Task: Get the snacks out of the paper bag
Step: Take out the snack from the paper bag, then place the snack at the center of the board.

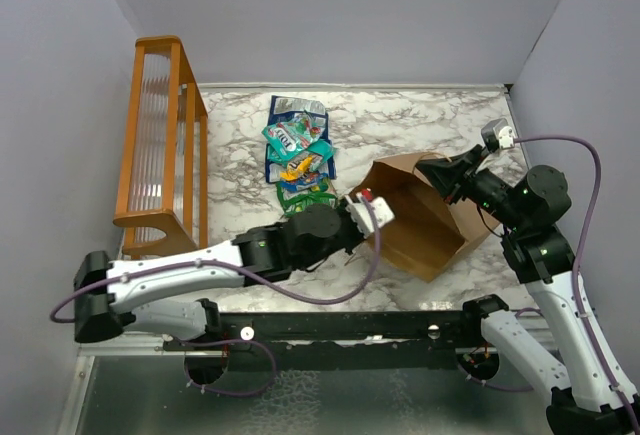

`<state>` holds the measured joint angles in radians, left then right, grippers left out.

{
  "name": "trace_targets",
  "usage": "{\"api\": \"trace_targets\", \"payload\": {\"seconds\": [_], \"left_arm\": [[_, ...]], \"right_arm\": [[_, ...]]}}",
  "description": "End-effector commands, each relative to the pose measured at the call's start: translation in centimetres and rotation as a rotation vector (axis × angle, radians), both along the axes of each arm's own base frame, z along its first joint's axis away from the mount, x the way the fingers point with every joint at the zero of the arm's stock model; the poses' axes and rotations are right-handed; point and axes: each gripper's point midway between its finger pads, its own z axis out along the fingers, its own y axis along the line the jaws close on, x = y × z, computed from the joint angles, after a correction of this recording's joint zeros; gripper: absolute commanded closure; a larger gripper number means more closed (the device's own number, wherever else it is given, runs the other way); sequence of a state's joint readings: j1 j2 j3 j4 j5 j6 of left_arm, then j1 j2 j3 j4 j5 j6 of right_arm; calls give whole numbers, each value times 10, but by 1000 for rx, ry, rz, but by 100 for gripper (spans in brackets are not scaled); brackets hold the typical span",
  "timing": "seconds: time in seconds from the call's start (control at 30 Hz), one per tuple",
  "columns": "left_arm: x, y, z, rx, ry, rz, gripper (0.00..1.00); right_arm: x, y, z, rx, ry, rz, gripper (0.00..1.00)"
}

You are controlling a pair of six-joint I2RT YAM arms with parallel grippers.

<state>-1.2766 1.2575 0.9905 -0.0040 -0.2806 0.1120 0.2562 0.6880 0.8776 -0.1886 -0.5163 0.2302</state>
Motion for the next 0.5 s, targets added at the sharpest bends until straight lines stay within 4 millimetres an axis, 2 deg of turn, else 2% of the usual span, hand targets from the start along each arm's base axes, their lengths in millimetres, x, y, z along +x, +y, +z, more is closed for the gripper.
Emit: {"api": "trace_targets", "payload": {"seconds": [0.0,0.1,0.2,0.33,0.47], "left_arm": [[7,53,68,-133,-62,136,92],[16,90,102,-205,-116,251,88],[30,122,117,-228,-159,388,84],[59,151,103,-175,-153,565,84],[93,155,71,-109,-50,624,84]], "right_arm": [[6,-3,-3,-7,-9,-28,98],[7,-1,-4,-7,-5,-18,98],[7,-2,-3,-10,-10,-22,98],[6,-2,-3,-10,-10,-23,99],[5,-2,-3,-10,-10,-19,98]]}}
